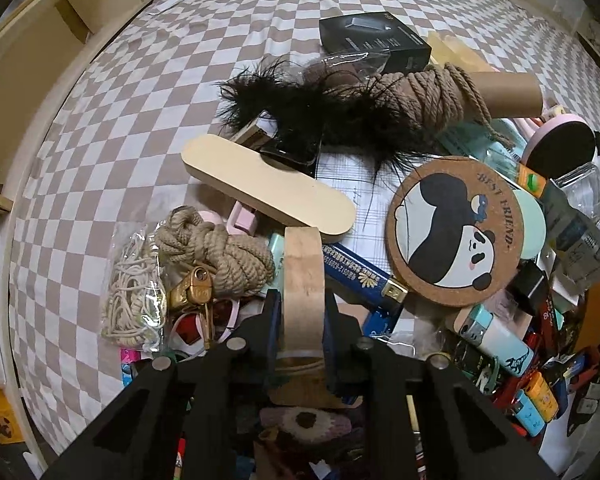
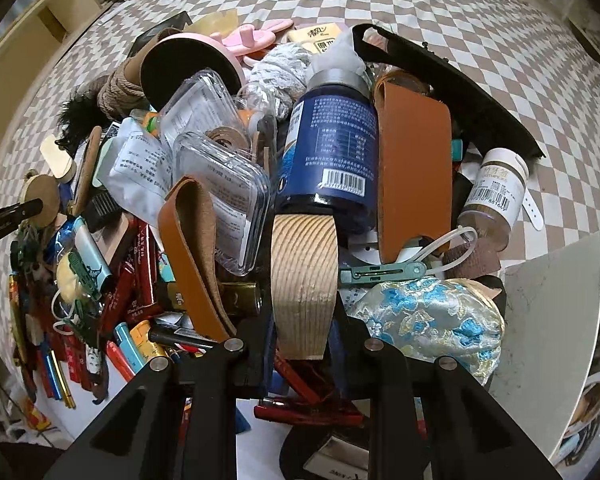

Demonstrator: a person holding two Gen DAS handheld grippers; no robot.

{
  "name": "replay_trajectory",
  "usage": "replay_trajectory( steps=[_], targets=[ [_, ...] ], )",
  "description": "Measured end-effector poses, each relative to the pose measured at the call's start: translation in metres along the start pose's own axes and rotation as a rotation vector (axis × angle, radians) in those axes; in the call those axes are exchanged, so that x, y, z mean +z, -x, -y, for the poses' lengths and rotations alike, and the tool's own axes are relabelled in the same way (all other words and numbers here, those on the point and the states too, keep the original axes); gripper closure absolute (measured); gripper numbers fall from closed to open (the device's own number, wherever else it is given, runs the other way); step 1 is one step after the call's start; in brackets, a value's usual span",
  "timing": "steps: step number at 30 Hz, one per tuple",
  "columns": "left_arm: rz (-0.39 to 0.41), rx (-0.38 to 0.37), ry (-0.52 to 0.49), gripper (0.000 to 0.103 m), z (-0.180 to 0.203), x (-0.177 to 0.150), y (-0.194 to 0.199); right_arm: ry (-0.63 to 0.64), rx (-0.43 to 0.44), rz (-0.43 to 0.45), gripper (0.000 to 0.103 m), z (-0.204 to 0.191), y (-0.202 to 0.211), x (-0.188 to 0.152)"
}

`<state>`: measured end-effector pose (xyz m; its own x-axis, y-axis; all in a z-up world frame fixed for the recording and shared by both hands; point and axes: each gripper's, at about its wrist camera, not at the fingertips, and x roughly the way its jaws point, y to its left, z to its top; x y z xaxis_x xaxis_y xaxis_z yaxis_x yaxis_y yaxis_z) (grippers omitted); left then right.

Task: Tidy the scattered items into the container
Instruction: 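Lift the cork disc and wooden cylinder up out of the pile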

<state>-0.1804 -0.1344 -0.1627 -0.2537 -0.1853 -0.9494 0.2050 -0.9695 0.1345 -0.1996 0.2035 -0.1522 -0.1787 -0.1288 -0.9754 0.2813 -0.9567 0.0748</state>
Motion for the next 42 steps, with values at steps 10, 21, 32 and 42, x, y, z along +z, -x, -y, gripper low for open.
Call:
replay_trajectory(
  steps=[10, 21, 32, 42],
  targets=[
    [0.022, -0.013, 0.037, 0.086, -0.008, 0.006, 0.003, -0.036, 0.017, 0.042, 0.078, 0.004, 0.007, 0.003],
    [0.060, -0.033, 0.052, 0.086, -0.010, -0.002, 0.027, -0.065, 0.051, 0.087, 0.078, 0.009, 0.029, -0.003],
    [0.095, -0.086, 0.076, 0.086, -0.006, -0.010, 0.052, -0.101, 0.091, 0.145, 0.078, 0.015, 0.055, -0.005],
    [0.144, -0.143, 0.036, 0.086, 0.018, -0.016, 0.082, -0.125, 0.147, 0.198, 0.078, 0.017, 0.079, -0.011]
  ],
)
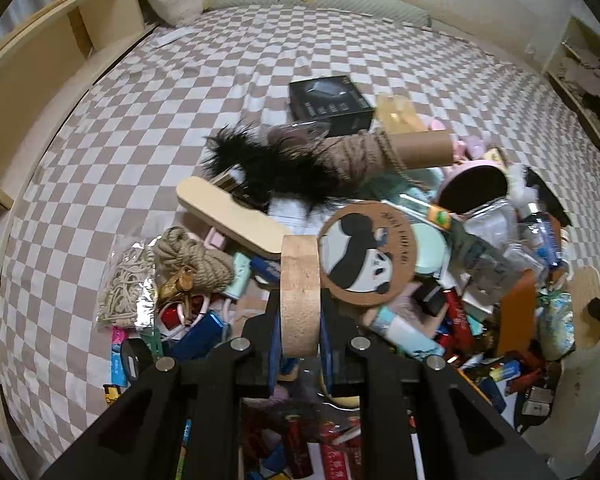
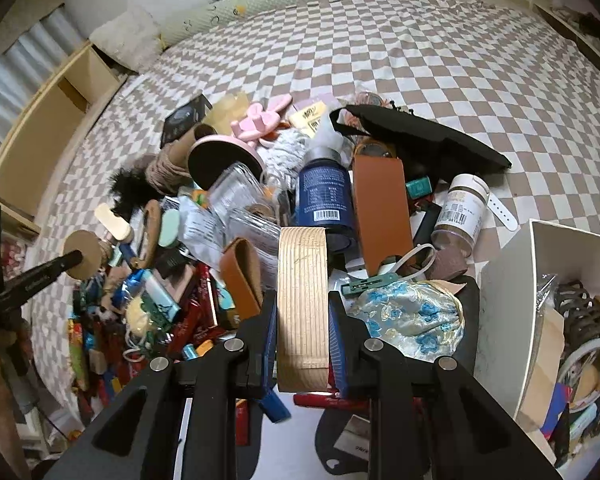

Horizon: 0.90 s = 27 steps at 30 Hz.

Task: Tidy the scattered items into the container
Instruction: 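Lift the cork disc and wooden cylinder up out of the pile, then carry the cork disc and wooden cylinder over the white box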

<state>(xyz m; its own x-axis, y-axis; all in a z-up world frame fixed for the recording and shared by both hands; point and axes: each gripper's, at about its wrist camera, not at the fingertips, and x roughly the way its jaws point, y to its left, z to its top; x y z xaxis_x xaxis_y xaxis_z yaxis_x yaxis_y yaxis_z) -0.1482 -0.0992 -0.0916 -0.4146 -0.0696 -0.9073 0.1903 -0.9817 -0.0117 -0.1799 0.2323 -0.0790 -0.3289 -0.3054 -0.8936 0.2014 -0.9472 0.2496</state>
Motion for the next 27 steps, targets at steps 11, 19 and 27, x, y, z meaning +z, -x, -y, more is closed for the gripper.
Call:
replay_trajectory(
  steps=[11, 19, 27],
  targets=[
    [0.058, -0.074, -0.030, 0.086, 0.031, 0.003, 0.031, -0.035, 0.049, 0.057, 0.079, 0.001, 0.026, -0.001],
    [0.107, -0.144, -0.030, 0.086, 0.046, 0.008, 0.050, -0.064, 0.057, 0.114, 0.078, 0.013, 0.050, -0.002],
    [0.132, -0.201, -0.065, 0.086, 0.076, 0.010, 0.060, -0.062, -0.016, 0.170, 0.079, 0.031, 0.071, -0.005]
  ],
)
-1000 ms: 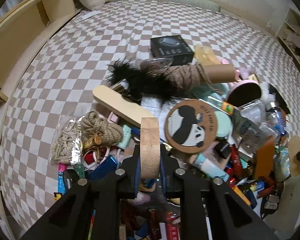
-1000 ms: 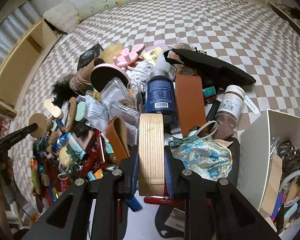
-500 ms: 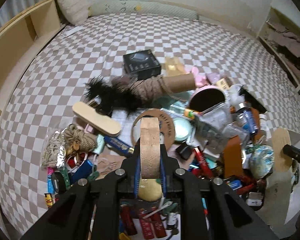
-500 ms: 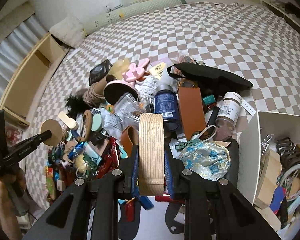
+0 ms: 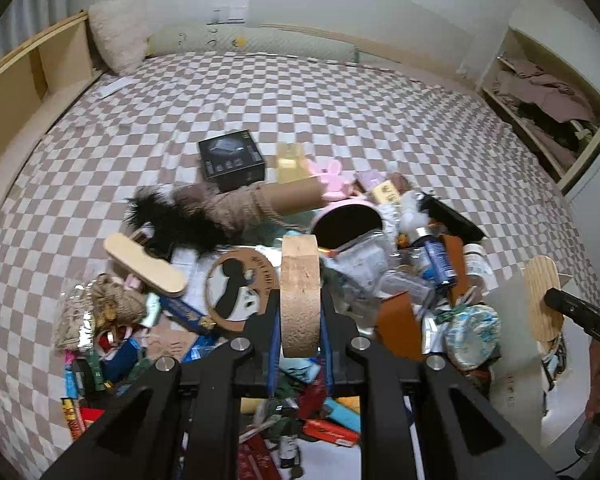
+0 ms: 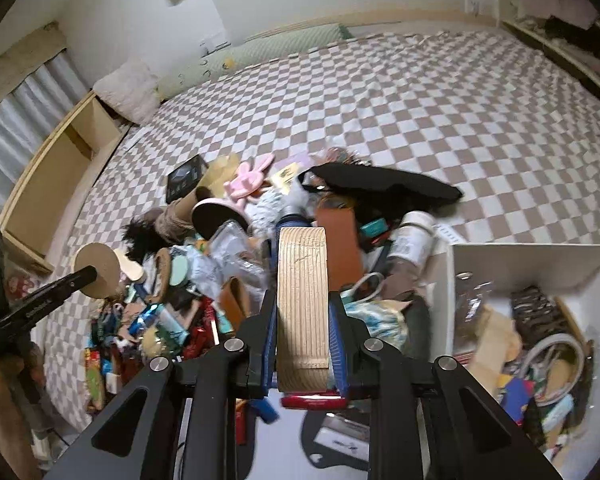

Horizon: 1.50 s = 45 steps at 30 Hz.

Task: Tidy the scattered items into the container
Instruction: 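Carry the cork disc and wooden cylinder over the white box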

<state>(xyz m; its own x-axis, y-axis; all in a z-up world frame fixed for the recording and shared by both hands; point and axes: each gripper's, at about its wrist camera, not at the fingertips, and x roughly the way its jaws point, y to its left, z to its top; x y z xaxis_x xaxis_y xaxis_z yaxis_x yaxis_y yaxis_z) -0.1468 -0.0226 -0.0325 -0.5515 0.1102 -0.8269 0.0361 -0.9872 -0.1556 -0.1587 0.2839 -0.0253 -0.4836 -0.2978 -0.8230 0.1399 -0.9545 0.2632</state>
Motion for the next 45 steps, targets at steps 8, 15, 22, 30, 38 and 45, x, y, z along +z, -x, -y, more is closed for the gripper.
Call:
replay_trajectory(
  steps=[8, 15, 22, 30, 38, 45],
  targets=[
    [0.011, -0.052, -0.055, 0.086, 0.042, 0.005, -0.001, -0.053, -0.018, 0.032, 0.079, 0.031, 0.018, 0.000],
    [0.018, -0.098, -0.117, 0.086, 0.086, 0.006, -0.002, -0.089, -0.038, 0.057, 0.079, 0.060, 0.036, -0.005],
    [0.012, -0.160, -0.166, 0.086, 0.129, 0.005, -0.006, -0.139, -0.043, 0.089, 0.079, 0.094, 0.058, -0.014],
    [0.008, -0.243, -0.226, 0.086, 0.183, 0.000, -0.005, -0.229, -0.061, 0.120, 0.079, 0.142, 0.082, -0.030],
    [-0.005, -0.343, -0.273, 0.087, 0.237, -0.008, -0.004, -0.329, -0.097, 0.127, 0.079, 0.190, 0.093, -0.046],
    [-0.022, -0.399, -0.315, 0.087, 0.278, -0.018, -0.007, -0.385, -0.175, 0.091, 0.079, 0.222, 0.091, -0.063]
  ],
)
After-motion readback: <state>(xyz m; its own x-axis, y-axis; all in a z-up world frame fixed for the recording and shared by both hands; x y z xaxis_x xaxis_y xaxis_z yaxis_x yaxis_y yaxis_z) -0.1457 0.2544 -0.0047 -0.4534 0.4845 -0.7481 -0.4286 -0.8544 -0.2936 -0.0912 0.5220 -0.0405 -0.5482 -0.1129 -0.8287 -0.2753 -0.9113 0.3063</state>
